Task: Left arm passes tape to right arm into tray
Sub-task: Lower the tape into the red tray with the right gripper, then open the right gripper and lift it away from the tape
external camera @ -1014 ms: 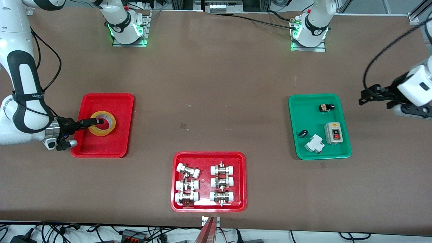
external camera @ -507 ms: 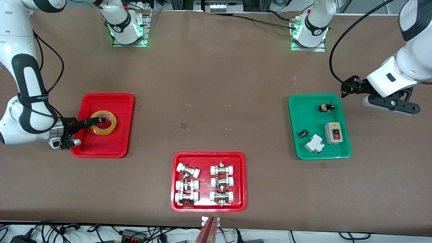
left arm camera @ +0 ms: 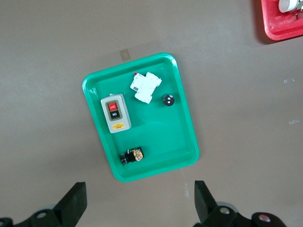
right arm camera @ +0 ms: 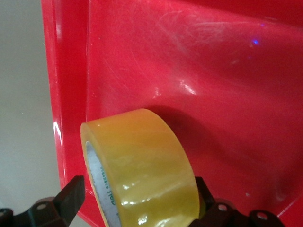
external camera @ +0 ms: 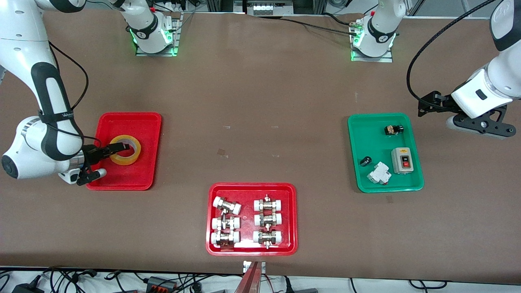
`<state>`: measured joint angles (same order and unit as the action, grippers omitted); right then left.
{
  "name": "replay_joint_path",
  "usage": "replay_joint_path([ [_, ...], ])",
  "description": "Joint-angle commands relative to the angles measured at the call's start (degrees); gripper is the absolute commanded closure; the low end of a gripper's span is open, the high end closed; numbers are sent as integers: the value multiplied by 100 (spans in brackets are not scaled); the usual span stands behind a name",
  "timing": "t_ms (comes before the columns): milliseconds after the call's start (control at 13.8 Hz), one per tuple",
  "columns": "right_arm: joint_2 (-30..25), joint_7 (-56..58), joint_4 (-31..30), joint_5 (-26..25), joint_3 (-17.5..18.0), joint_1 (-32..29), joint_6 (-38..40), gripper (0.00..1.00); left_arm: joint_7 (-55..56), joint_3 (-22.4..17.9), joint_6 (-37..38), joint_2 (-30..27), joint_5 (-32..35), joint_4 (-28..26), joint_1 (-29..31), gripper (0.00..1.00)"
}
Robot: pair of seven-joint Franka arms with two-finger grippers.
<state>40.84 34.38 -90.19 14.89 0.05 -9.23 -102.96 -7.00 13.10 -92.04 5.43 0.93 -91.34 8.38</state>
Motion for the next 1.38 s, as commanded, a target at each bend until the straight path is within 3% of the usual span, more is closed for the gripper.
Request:
replay_joint_path([
  [0, -85, 60, -104, -91, 4, 36, -58, 0, -47, 26, 73, -95, 48, 19, 32, 0],
  [290, -348, 51, -103, -627, 4, 282, -207, 0, -38, 26, 55, -104, 39, 19, 32, 0],
  [941, -866, -10, -34, -961, 4, 247, -50, 0, -47, 61, 29, -95, 39, 46, 32, 0],
  [1303, -1508, -1430, 493, -1066, 21, 405, 214, 0, -47, 61, -6, -95, 39, 46, 32, 0],
])
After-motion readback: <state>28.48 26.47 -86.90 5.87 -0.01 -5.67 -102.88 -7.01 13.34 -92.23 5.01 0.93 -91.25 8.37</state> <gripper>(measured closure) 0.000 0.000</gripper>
